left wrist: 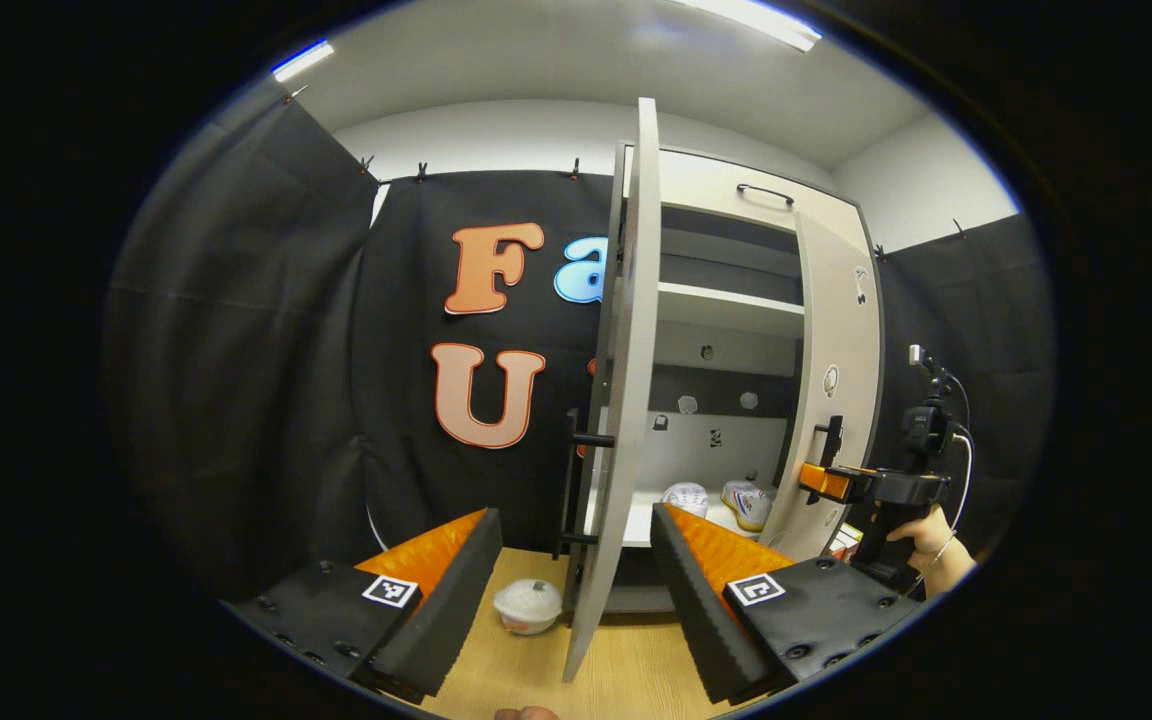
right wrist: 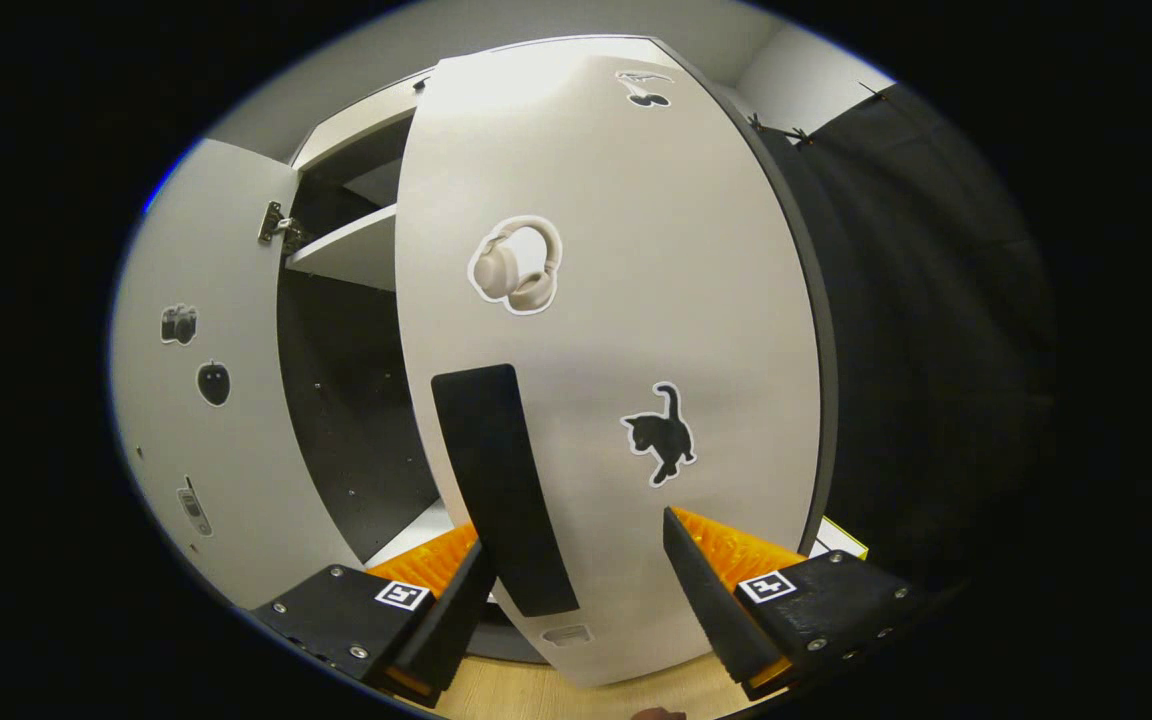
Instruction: Grab one shoe with the right hand and put it into the shoe cabinet, grab the other shoe with the left hand and put it into the shoe cabinet; then close the right door with the right hand and the left door with the left hand.
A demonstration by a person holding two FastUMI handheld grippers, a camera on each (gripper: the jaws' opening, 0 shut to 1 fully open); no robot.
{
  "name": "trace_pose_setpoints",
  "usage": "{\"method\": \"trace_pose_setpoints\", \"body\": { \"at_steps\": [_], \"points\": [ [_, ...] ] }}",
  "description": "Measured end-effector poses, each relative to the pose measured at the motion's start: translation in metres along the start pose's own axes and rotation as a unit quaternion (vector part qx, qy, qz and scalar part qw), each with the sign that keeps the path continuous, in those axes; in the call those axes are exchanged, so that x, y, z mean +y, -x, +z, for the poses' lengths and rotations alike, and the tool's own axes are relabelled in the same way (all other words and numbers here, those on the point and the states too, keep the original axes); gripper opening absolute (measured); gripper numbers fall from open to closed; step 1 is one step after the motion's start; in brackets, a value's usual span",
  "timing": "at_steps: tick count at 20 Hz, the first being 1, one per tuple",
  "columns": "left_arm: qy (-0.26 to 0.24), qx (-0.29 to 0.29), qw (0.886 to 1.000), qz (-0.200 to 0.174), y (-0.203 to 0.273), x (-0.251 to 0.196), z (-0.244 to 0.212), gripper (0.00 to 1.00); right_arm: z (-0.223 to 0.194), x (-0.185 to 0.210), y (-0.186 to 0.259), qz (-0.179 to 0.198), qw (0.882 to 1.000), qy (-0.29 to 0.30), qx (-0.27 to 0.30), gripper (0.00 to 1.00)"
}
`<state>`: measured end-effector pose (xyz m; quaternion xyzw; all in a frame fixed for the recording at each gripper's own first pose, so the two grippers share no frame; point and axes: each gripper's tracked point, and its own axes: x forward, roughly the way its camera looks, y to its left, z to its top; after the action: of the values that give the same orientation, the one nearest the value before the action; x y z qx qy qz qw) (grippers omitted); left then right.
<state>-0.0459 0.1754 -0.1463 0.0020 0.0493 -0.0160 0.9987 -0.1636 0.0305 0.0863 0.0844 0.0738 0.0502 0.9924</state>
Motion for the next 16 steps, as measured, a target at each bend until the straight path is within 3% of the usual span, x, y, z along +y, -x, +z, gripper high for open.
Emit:
{"method": "trace_pose_setpoints", "body": {
  "at_steps": [12, 16],
  "points": [
    [0.021, 0.024, 0.998, -0.049, -0.039, 0.023, -0.022, 0.96, 0.0, 0.002, -0.014, -0.049, 0.998, 0.035, -0.005, 0.94],
    [0.025, 0.03, 0.997, -0.069, -0.055, 0.027, -0.024, 0.96, 0.008, 0.003, 0.0, -0.056, 0.998, 0.038, -0.001, 0.94]
  ]
}}
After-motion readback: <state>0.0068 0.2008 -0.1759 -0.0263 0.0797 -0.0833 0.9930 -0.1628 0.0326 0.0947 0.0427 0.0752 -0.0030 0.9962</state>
